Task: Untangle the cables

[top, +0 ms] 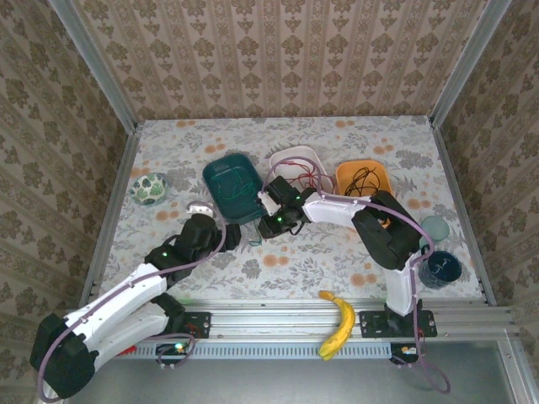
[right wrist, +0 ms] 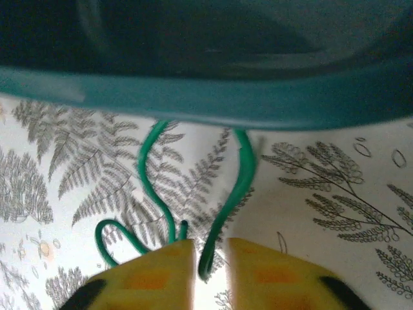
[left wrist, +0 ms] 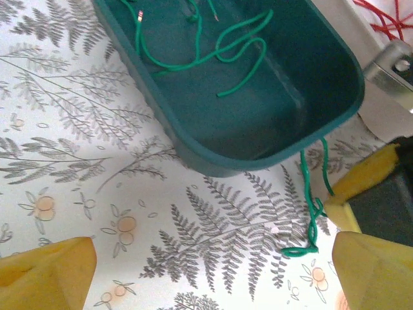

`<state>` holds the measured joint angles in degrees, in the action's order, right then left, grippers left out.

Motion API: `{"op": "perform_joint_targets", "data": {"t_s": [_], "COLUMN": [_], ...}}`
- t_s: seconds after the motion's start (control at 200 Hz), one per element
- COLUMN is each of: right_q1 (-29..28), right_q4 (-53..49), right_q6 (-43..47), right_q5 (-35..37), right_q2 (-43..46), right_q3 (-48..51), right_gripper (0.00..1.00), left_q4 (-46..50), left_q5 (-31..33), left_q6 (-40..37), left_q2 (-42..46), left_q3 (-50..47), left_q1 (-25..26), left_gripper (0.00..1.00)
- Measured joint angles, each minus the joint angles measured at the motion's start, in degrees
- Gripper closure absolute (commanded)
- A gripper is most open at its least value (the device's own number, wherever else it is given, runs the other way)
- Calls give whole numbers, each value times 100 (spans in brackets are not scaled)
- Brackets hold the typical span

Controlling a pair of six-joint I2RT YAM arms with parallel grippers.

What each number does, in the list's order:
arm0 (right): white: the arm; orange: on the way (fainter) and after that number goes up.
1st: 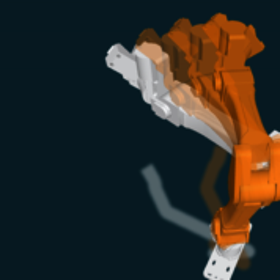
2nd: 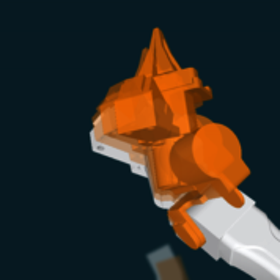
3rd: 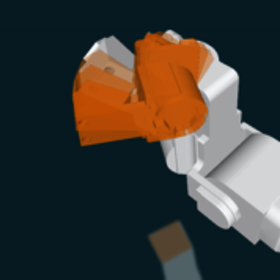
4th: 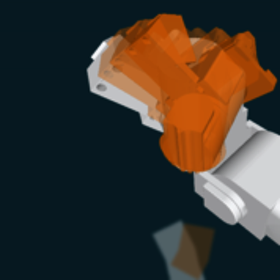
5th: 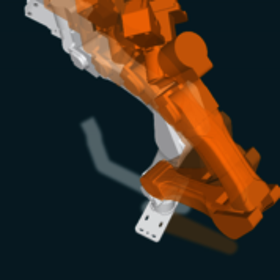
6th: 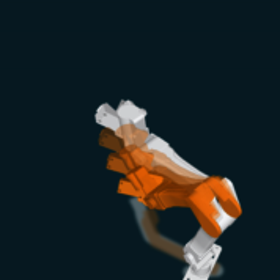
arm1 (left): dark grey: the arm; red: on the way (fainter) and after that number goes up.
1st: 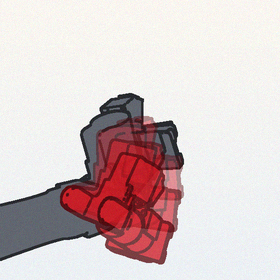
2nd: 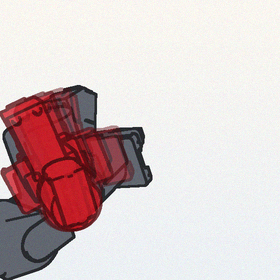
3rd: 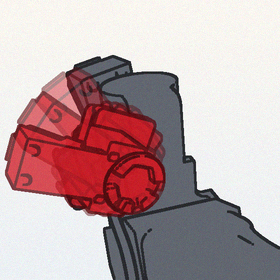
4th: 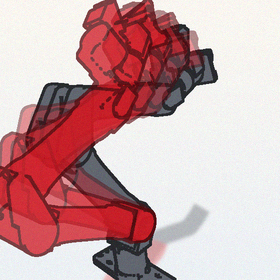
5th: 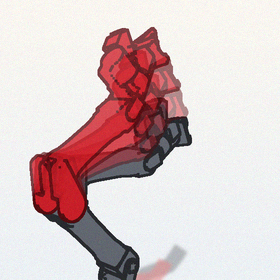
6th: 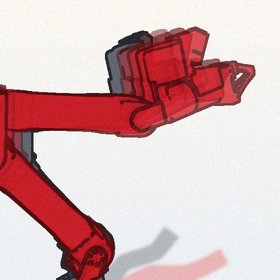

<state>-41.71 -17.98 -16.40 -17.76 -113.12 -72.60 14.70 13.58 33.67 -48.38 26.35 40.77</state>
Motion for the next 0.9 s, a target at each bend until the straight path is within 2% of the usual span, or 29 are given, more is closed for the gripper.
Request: {"op": "perform_joint_targets", "data": {"t_s": [0.1,0.235,0.565,0.795,0.9], "right_q1": [37,157,817,1064,1064], "right_q4": [44,214,444,496,494], "right_q6": [-44,-94,-387,-531,-531], "right_q5": [50,-48,-1231,-2048,-2332], "right_q2": [-7,249,1836,1954,1982], "right_q3": [11,343,1285,1342,1342], "right_gripper": [97,99,99,100,100], "left_q4": [-79,-354,-1294,-1593,-1751], "left_q5": [-33,-378,-1685,-2037,-2096], "left_q6": [-46,-175,-761,-1150,-1266], "left_q2": [-208,-385,-809,-1248,-1298], "left_q3": [0,0,57,365,411], "left_q1": [146,216,614,682,682], "left_gripper": [5,7,13,23,33]}}
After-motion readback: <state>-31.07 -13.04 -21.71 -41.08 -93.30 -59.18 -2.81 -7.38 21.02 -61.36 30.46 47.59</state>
